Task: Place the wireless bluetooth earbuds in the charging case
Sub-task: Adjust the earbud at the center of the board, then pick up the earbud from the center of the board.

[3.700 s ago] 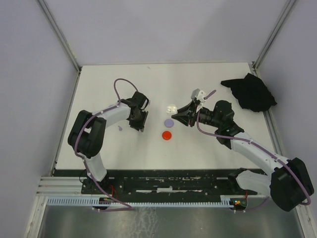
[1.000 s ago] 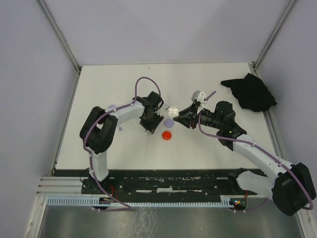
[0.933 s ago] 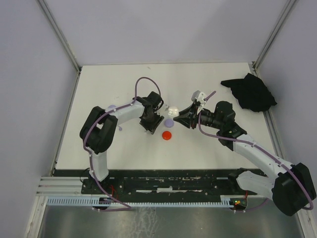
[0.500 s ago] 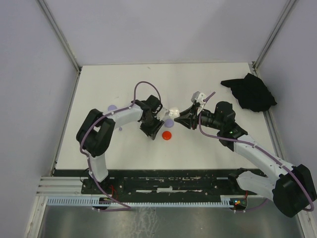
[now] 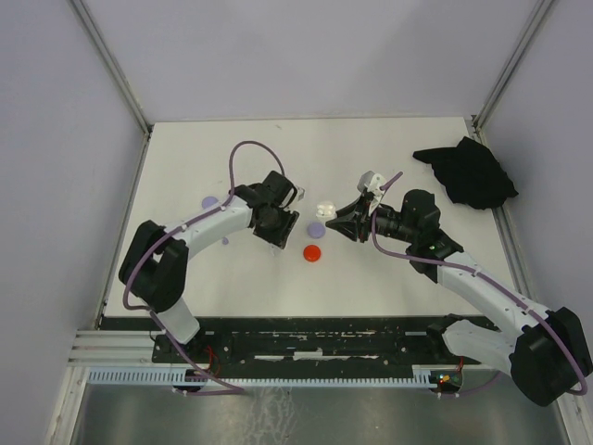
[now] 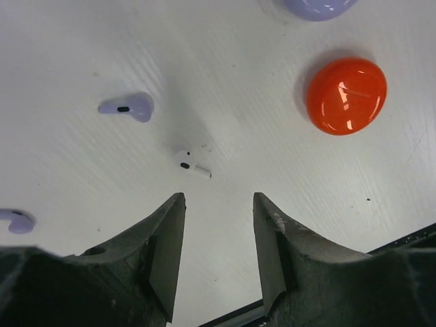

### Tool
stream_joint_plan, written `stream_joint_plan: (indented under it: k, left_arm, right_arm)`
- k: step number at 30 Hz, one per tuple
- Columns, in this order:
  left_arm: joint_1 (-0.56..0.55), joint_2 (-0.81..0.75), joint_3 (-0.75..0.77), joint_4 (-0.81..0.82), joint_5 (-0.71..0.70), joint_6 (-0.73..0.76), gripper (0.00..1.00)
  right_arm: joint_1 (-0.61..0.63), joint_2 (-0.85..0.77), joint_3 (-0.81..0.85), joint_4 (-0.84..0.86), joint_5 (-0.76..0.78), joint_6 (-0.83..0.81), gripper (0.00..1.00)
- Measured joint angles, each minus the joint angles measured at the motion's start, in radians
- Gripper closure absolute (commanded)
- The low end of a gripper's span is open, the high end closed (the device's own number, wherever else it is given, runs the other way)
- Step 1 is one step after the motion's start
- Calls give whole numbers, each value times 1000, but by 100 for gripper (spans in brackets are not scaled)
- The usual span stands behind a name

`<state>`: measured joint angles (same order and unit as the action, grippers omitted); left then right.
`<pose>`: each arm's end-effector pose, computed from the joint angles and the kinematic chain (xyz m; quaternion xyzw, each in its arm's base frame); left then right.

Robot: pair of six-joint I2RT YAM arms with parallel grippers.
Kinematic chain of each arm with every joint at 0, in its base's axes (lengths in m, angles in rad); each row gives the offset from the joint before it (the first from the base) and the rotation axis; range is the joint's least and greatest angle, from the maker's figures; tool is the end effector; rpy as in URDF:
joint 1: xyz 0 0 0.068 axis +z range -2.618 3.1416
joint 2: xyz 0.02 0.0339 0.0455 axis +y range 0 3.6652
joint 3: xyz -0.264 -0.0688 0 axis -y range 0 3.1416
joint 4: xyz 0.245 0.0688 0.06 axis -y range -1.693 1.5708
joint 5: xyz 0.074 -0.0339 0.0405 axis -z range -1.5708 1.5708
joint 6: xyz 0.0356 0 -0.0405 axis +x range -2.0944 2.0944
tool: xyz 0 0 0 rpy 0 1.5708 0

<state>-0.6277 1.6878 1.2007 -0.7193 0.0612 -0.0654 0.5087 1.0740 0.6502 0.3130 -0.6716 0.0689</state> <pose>0.2694 -0.1982 0.2117 0.2781 0.9429 -0.0898 0.1601 0.2018 0.1379 0.2883 -0.3679 0.6387 0.4147 0.5336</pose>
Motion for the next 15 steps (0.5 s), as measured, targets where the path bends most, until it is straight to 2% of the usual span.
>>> stream_joint_plan:
  k: [7, 11, 15]
  left_arm:
    - [21, -6, -57, 27, -117, -153, 49]
    - [42, 20, -61, 50, -138, -199, 56]
    - [52, 50, -61, 77, -135, -220, 57]
  right_arm:
    - [0, -2, 0, -2, 0, -7, 98]
    - [0, -12, 0, -9, 0, -13, 98]
    - [0, -13, 0, -14, 0, -14, 98]
